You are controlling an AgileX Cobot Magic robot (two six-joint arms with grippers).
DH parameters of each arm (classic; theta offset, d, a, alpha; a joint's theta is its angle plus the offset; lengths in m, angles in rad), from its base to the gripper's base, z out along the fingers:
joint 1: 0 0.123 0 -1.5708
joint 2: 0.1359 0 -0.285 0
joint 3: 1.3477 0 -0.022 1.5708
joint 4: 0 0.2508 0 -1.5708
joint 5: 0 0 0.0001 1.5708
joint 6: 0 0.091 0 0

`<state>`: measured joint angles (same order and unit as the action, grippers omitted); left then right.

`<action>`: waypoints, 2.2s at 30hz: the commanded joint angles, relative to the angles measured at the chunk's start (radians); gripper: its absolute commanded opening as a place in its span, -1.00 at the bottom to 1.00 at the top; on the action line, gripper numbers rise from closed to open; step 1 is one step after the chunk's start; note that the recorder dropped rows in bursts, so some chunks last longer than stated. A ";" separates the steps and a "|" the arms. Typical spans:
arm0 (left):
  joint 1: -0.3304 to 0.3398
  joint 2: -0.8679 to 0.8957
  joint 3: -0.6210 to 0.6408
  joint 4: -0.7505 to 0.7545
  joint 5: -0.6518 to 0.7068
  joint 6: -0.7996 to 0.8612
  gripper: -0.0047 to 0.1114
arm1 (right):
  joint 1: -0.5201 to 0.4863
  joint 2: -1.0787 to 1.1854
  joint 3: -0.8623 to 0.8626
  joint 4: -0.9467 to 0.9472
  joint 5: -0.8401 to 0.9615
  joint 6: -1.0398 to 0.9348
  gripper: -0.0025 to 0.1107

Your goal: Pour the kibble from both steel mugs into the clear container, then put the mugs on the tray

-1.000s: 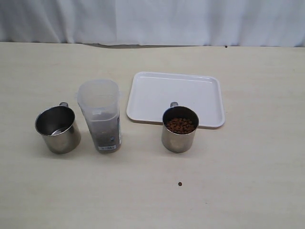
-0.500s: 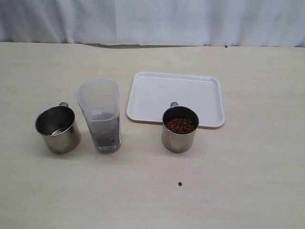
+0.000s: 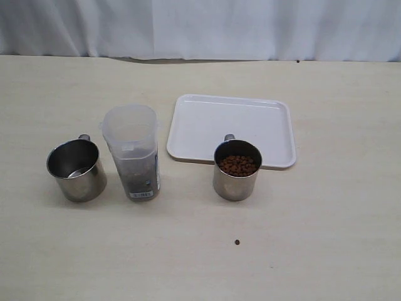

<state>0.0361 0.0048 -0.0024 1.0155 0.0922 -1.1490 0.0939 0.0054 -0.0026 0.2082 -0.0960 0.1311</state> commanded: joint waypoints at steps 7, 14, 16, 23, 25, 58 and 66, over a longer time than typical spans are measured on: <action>-0.002 -0.005 0.002 0.024 0.005 -0.008 -0.92 | 0.285 0.368 0.003 -0.124 -0.152 0.003 -0.87; -0.002 -0.005 0.002 0.024 0.005 -0.008 -0.92 | 0.545 0.931 -0.020 -0.208 -0.341 0.003 -0.87; -0.002 -0.005 0.002 0.024 0.005 -0.008 -0.92 | 0.572 1.059 -0.056 -0.208 -0.390 0.003 -0.86; -0.002 -0.005 0.002 0.024 0.005 -0.008 -0.92 | 0.571 1.423 -0.111 -0.237 -0.562 -0.269 -0.87; -0.002 -0.005 0.002 0.024 0.005 -0.008 -0.92 | 0.569 1.522 -0.111 -0.283 -0.660 -0.292 -0.87; -0.002 -0.005 0.002 0.031 0.002 -0.008 -0.92 | 0.083 1.831 -0.244 -1.002 -0.950 -0.065 0.28; -0.002 -0.005 0.002 0.031 0.006 -0.008 -0.92 | 0.083 1.838 -0.254 -0.982 -1.005 -0.065 0.28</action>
<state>0.0361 0.0048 -0.0024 1.0443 0.0935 -1.1490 0.1842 1.8321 -0.2546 -0.7792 -1.0627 0.0631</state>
